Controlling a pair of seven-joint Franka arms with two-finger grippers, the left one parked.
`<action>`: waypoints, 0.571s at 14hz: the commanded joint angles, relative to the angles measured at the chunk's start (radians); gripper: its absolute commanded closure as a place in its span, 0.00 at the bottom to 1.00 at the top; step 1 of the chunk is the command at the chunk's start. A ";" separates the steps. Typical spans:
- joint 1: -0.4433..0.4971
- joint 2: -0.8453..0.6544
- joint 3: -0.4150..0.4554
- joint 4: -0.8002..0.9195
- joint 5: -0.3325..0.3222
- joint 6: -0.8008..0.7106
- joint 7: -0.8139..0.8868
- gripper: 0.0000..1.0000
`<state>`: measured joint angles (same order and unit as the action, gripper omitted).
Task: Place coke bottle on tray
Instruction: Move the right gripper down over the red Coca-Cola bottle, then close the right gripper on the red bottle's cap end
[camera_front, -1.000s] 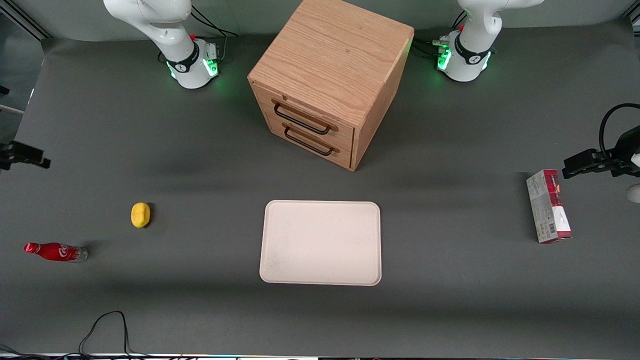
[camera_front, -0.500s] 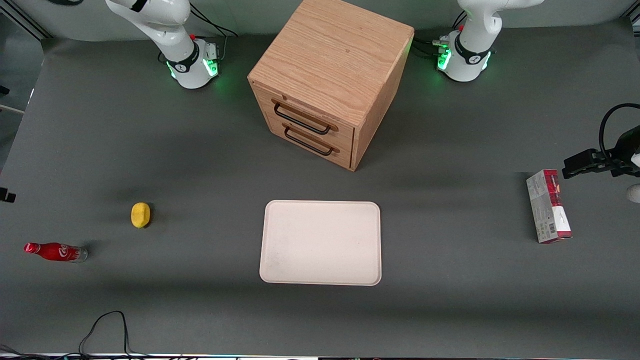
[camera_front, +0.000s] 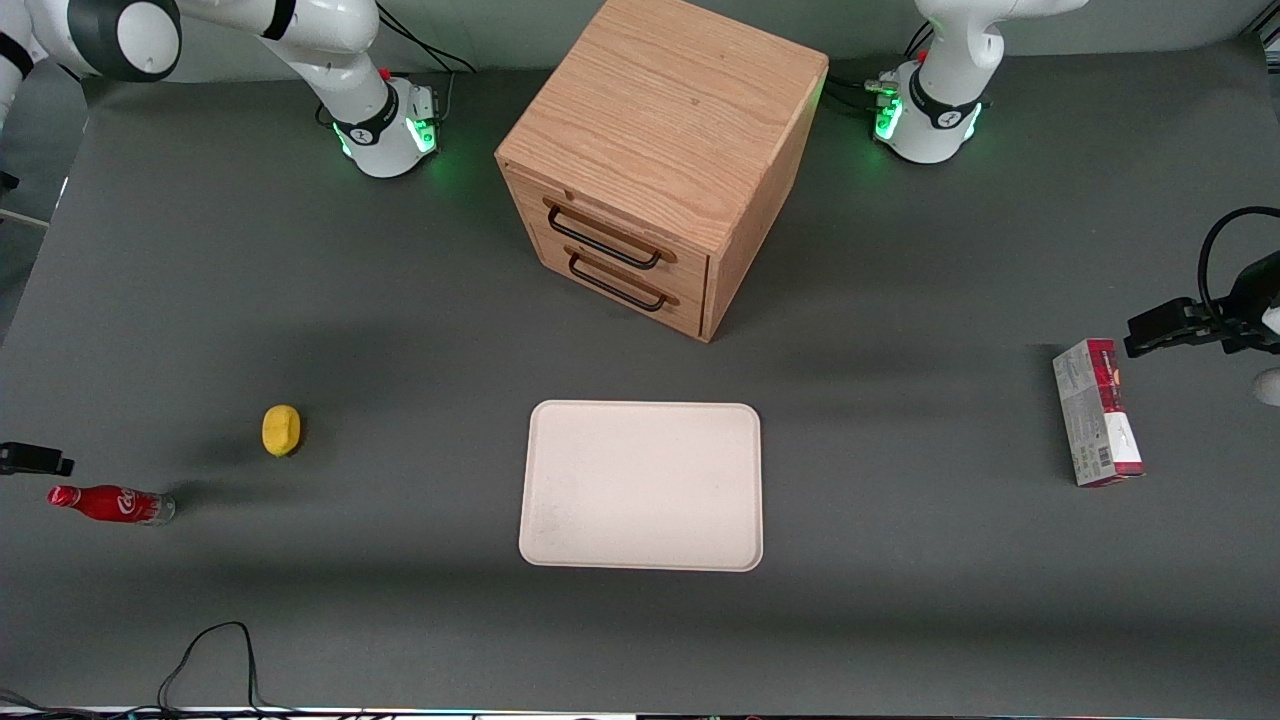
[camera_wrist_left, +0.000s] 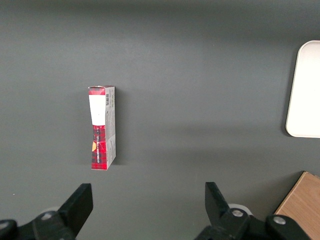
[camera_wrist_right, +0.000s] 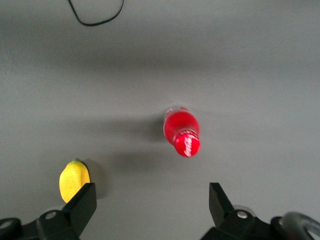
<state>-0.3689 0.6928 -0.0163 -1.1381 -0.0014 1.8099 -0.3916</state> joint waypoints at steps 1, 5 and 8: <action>-0.036 0.065 0.047 0.060 -0.009 0.024 -0.039 0.01; -0.056 0.117 0.052 0.060 -0.011 0.112 -0.088 0.01; -0.065 0.139 0.053 0.058 -0.038 0.134 -0.144 0.06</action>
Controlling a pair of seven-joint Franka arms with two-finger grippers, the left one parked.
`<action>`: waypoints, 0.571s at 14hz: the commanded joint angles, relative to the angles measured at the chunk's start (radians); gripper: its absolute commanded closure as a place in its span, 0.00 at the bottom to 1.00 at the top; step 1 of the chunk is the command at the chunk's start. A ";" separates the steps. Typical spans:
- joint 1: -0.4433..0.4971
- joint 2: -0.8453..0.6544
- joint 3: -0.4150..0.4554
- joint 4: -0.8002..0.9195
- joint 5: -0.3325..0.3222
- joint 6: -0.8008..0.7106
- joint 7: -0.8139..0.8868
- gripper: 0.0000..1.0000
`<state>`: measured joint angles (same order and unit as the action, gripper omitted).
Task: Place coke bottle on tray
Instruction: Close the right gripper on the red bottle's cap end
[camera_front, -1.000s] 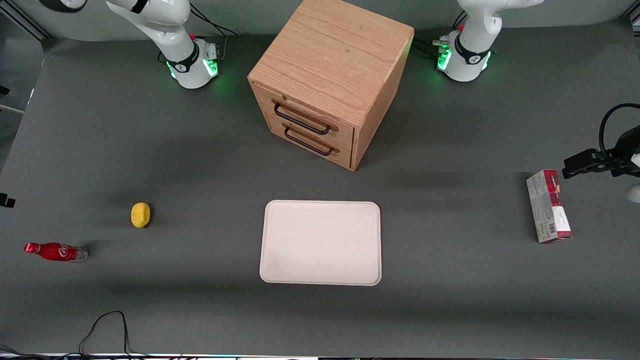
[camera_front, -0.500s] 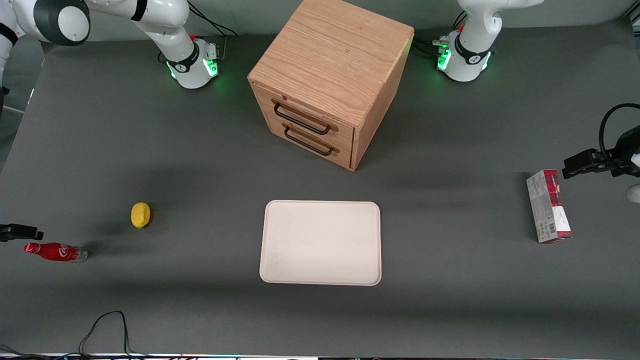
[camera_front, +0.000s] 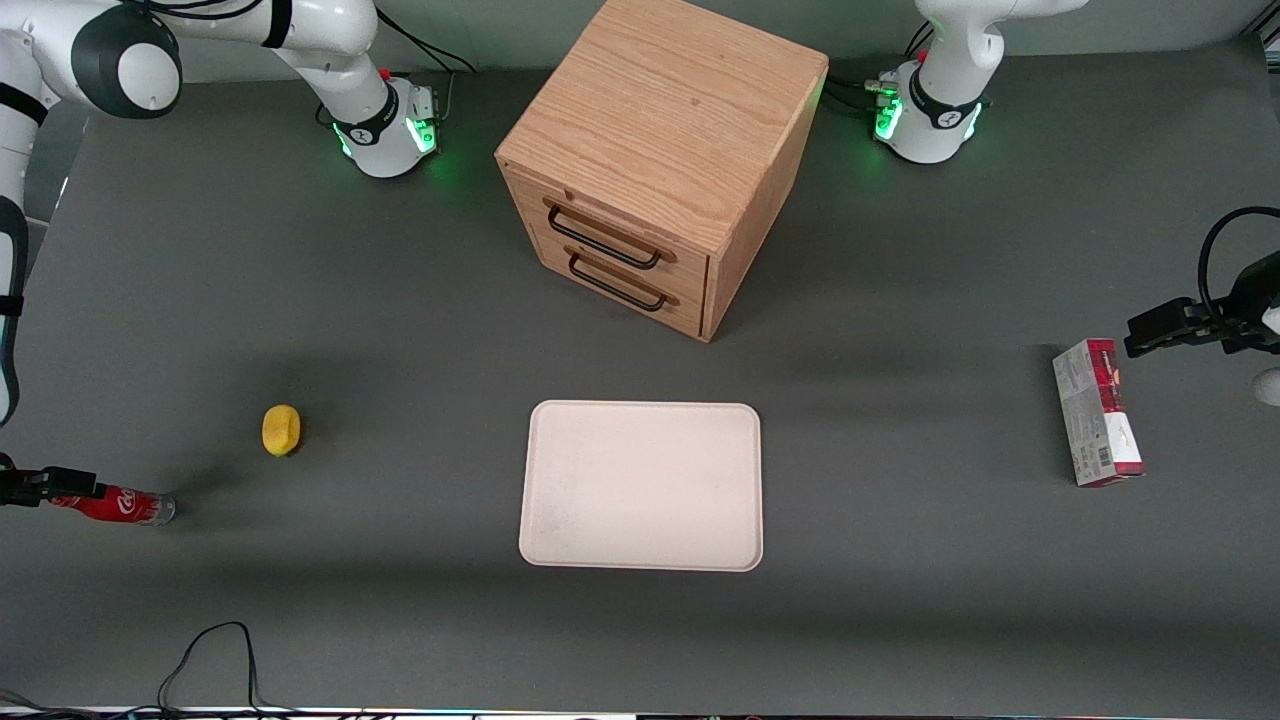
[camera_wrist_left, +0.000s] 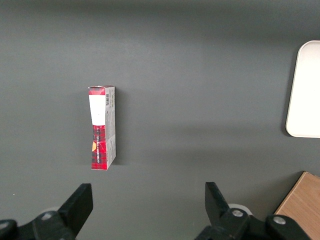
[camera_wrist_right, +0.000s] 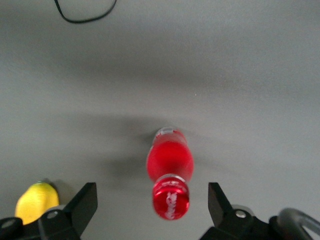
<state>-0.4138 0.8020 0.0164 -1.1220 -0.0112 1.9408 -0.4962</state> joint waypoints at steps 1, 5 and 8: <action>-0.020 0.029 0.020 0.041 -0.029 0.001 -0.039 0.16; -0.022 0.037 0.024 0.039 -0.032 0.003 -0.038 0.87; -0.022 0.034 0.024 0.039 -0.032 0.003 -0.036 1.00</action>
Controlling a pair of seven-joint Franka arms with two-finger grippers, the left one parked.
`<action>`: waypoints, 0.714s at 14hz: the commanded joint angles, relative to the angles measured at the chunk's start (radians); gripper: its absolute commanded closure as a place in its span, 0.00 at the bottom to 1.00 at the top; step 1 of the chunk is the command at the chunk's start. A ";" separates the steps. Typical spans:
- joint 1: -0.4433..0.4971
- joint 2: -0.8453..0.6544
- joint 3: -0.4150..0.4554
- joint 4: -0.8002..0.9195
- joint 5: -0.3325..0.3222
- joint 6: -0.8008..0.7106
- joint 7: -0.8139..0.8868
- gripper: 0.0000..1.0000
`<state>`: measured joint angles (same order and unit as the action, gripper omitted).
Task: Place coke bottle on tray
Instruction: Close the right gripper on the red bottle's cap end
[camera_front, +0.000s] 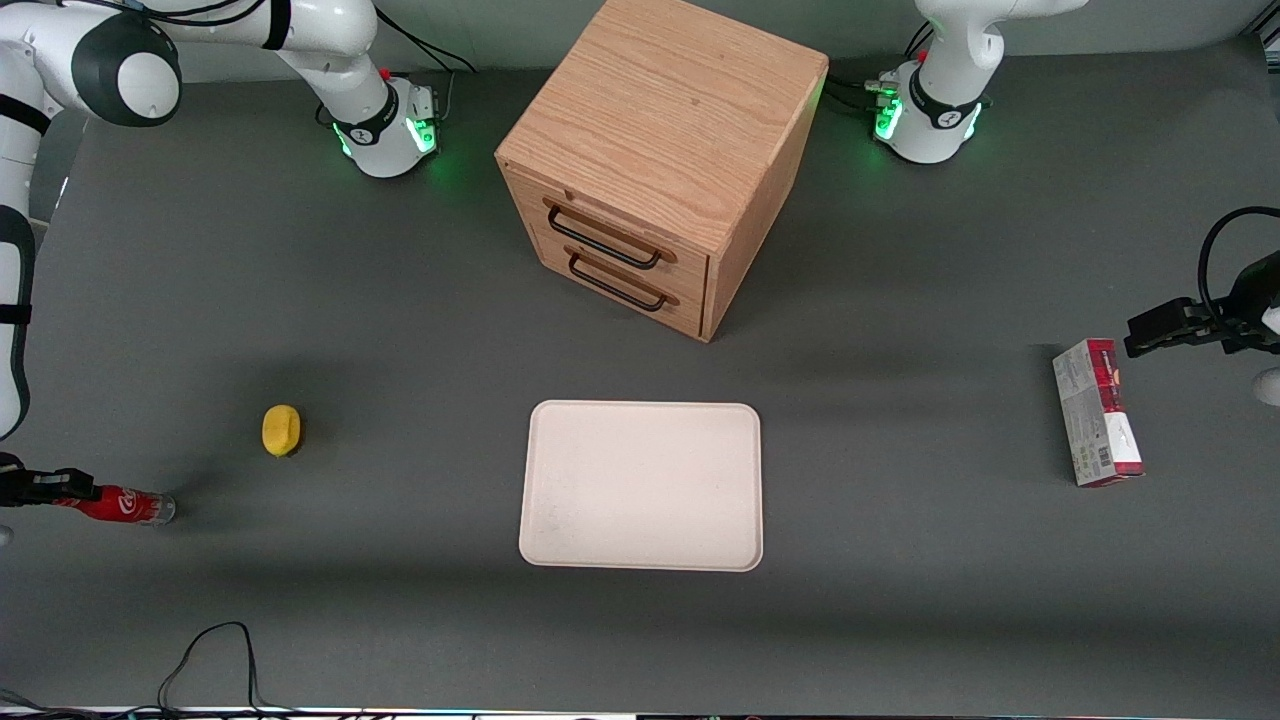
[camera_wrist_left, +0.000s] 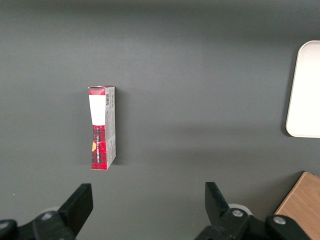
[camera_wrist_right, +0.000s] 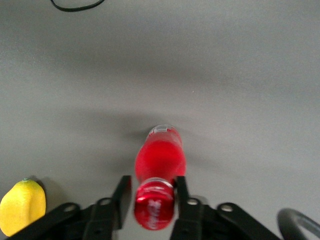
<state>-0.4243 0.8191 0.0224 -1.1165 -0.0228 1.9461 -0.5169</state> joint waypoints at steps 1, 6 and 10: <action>-0.011 0.015 0.017 0.033 -0.020 -0.003 -0.015 1.00; 0.053 -0.113 0.016 -0.003 -0.040 -0.059 0.114 1.00; 0.194 -0.267 0.017 -0.014 -0.055 -0.286 0.459 1.00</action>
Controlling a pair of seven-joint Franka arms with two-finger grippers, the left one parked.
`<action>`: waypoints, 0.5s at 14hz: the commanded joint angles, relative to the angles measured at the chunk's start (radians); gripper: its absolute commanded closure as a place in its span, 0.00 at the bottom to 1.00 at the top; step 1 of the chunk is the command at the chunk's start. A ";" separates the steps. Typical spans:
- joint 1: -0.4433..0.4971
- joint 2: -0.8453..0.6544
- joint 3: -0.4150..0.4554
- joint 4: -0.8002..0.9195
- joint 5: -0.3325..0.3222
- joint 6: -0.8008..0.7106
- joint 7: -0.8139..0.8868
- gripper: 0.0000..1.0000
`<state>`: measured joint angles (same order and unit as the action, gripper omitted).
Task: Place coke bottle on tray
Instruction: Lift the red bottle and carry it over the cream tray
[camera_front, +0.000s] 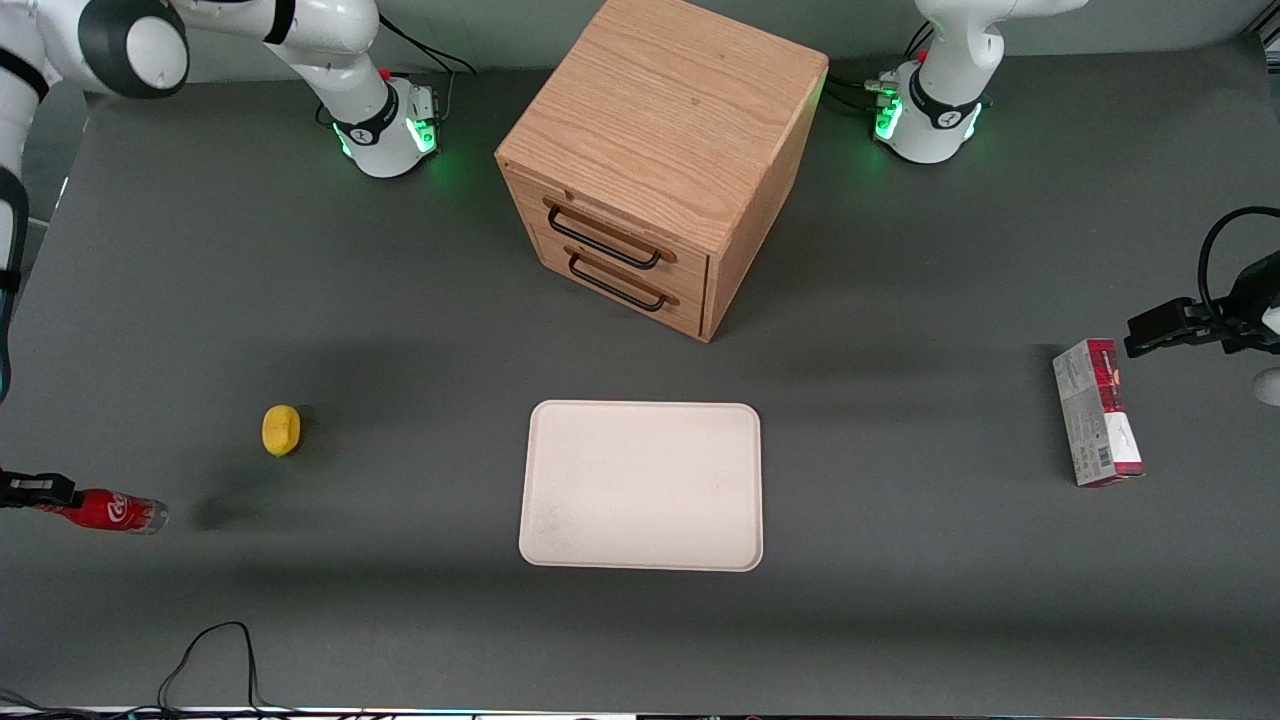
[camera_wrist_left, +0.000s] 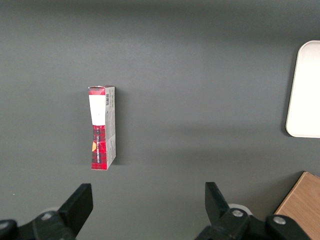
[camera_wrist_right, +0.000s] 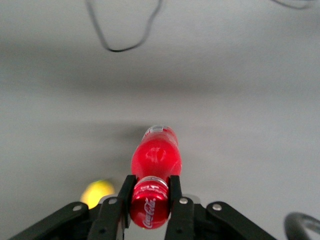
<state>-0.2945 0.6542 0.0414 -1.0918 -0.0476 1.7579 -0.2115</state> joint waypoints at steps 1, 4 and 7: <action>0.113 -0.137 -0.002 -0.039 -0.032 -0.148 0.228 1.00; 0.224 -0.203 0.003 -0.042 -0.018 -0.222 0.429 1.00; 0.299 -0.214 0.073 -0.045 -0.018 -0.216 0.649 1.00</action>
<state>-0.0256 0.4628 0.0741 -1.1047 -0.0513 1.5329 0.3000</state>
